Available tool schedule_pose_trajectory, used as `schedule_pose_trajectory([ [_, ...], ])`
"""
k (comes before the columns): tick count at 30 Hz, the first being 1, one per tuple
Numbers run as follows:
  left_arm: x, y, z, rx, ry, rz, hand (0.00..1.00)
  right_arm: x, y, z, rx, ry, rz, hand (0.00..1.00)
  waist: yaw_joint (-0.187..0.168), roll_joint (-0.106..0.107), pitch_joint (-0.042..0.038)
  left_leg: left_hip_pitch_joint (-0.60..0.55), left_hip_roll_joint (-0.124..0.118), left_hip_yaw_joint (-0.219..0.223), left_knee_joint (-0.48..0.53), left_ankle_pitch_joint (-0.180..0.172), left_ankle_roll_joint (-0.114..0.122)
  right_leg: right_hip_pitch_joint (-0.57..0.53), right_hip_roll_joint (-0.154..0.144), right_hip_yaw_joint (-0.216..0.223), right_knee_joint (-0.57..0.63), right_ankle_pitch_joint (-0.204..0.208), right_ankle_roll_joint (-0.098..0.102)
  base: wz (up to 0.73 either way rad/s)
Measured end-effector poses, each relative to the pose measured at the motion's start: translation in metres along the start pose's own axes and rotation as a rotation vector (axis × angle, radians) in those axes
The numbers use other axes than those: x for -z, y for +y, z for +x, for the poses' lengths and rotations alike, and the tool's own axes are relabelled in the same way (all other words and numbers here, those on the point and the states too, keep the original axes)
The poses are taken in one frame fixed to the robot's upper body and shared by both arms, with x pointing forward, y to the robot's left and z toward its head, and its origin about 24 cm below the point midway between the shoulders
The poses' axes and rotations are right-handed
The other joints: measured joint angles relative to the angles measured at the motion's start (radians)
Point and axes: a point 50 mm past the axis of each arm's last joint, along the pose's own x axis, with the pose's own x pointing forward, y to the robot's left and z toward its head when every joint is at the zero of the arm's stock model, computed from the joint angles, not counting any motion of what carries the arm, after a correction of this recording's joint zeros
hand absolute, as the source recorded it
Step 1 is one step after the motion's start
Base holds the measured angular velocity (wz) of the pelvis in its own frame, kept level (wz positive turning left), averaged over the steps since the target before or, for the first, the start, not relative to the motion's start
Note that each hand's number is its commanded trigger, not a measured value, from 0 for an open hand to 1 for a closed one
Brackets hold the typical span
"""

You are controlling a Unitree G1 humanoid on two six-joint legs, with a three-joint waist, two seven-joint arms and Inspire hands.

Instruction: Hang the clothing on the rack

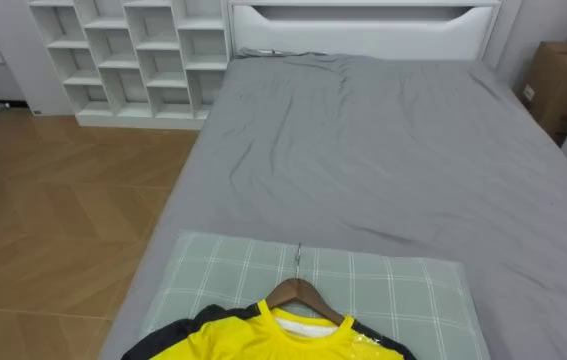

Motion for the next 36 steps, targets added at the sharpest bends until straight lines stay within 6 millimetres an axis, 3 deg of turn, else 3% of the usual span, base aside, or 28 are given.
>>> schedule_pose_trajectory([
  [36,0.0004,0.002,0.0,-0.005,0.002,0.003,0.0,-0.0007,-0.0003,0.0,0.003,-0.005,-0.004,0.0,0.002,0.0,0.0023,0.002,0.002,0.017,0.0,0.0,0.0,-0.002,0.001,0.019,0.001,0.0,0.0,-0.01],
])
